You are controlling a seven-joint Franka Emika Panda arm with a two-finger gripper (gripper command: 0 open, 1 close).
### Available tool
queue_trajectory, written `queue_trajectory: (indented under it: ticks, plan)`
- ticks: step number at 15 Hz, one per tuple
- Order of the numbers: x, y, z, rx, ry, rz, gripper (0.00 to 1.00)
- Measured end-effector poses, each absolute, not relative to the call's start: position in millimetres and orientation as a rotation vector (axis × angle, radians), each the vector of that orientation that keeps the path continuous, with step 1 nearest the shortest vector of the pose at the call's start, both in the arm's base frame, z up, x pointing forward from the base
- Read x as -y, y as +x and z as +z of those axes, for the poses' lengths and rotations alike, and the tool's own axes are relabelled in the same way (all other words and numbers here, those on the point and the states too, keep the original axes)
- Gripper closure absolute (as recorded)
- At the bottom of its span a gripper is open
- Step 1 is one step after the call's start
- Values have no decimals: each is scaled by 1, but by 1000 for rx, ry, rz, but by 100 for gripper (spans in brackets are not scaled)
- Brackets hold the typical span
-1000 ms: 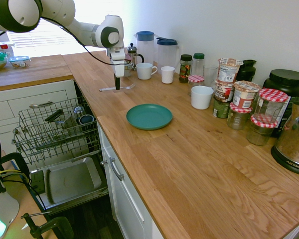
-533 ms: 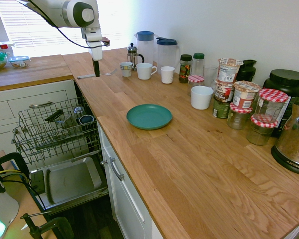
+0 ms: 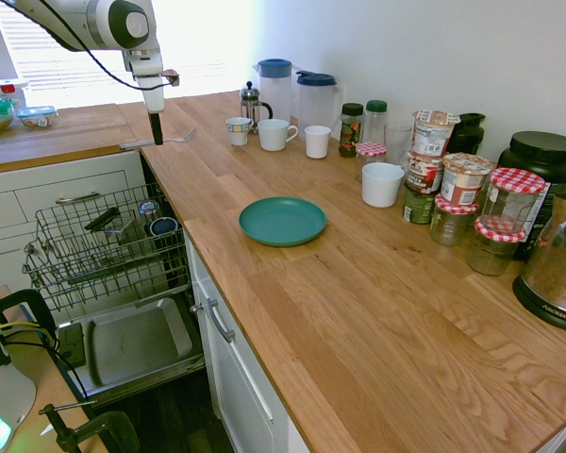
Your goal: Put the fork in the dishwasher
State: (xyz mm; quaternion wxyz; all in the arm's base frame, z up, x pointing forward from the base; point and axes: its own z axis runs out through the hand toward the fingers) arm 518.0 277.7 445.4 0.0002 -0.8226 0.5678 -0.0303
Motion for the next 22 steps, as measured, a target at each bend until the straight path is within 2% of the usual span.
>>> queue_trajectory:
  ticks: [6,11,22]
  plan:
    - [-357,439,397,-1748,-2638,-117,100]
    - [-400,373,308,-1681,-2730,-92,100]
    - [-400,369,144,-1686,-2808,-36,100]
